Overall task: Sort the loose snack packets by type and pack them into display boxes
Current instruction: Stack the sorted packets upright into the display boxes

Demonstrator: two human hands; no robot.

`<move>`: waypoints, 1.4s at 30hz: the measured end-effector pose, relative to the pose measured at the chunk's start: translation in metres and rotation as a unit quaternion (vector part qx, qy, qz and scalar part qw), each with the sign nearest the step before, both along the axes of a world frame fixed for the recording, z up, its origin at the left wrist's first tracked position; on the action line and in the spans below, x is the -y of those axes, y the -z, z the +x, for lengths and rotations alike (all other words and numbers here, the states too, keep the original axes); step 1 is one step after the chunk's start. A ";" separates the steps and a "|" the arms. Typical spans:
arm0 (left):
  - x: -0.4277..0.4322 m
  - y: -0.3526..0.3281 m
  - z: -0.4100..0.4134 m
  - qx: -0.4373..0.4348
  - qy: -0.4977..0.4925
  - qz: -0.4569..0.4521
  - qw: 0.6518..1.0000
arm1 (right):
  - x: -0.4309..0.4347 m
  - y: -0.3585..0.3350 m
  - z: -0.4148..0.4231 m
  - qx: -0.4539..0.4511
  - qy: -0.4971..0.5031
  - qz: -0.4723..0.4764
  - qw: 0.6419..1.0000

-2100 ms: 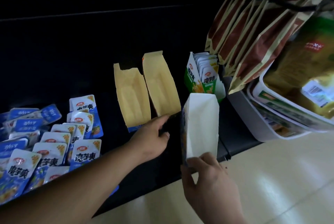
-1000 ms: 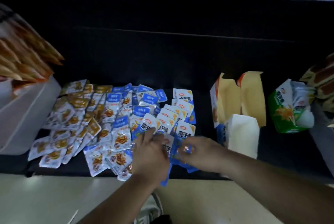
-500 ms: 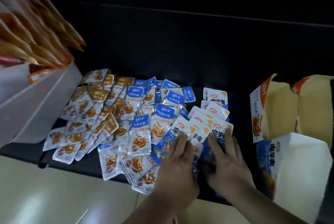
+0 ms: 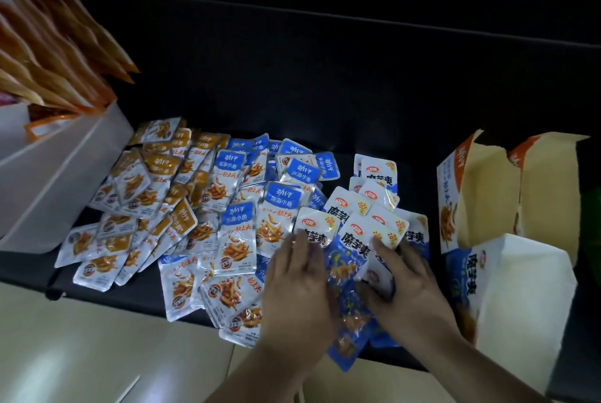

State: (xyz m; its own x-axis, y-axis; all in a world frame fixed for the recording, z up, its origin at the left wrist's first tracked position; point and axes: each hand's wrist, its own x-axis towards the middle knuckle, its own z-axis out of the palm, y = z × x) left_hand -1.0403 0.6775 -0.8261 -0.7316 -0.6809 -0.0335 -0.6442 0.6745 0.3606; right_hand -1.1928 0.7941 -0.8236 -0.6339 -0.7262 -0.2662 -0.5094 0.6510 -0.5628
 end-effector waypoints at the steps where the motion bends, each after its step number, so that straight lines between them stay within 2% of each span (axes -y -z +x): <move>1: 0.000 0.003 0.003 0.041 -0.003 0.000 0.999 | 0.001 0.000 0.001 0.002 0.002 -0.005 1.000; 6: -0.017 0.006 -0.013 0.097 0.038 0.007 0.995 | -0.002 0.003 0.005 0.033 0.051 -0.034 0.998; 9: -0.022 0.001 -0.022 0.121 0.061 0.011 0.991 | -0.010 0.004 0.005 0.046 0.039 -0.032 0.998; 15: -0.010 0.010 -0.015 -0.006 0.015 0.050 0.999 | -0.009 0.008 0.006 -0.009 0.025 0.020 0.999; 20: -0.007 0.015 -0.011 0.050 -0.021 0.033 0.998 | -0.004 0.004 0.008 -0.011 0.018 0.051 0.998; 24: -0.020 0.016 -0.023 0.063 0.024 0.006 0.998 | -0.002 0.000 0.008 0.000 0.026 0.059 0.998; 28: -0.024 0.006 -0.038 0.041 0.038 0.161 0.985 | 0.001 -0.006 0.000 0.032 0.060 0.074 0.995; 30: -0.024 0.000 -0.038 0.020 0.044 0.179 0.983 | 0.000 -0.007 -0.006 0.035 0.060 0.100 0.993; 34: -0.012 0.011 -0.032 -0.053 -0.016 0.113 0.992 | -0.003 -0.007 -0.009 0.027 0.054 0.080 0.995; 36: -0.008 0.010 -0.035 -0.050 -0.032 0.111 0.992 | -0.004 -0.008 -0.006 0.027 0.055 0.067 0.996; 38: -0.009 -0.001 -0.041 -0.019 -0.025 0.132 0.991 | -0.006 -0.009 -0.005 0.033 0.061 0.053 0.996; 40: -0.010 -0.004 -0.045 -0.053 -0.050 0.165 0.984 | -0.007 -0.009 -0.005 0.052 0.082 0.033 0.995; 42: -0.006 -0.001 -0.046 -0.107 -0.122 0.249 0.955 | -0.009 -0.007 -0.007 0.068 0.108 0.017 0.992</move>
State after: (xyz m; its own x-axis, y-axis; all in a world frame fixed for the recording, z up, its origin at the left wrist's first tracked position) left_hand -1.0865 0.6834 -0.8254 -0.5790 -0.7710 -0.2652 -0.6358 0.2234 0.7388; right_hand -1.2001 0.8029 -0.8162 -0.7302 -0.5668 -0.3816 -0.2780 0.7566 -0.5918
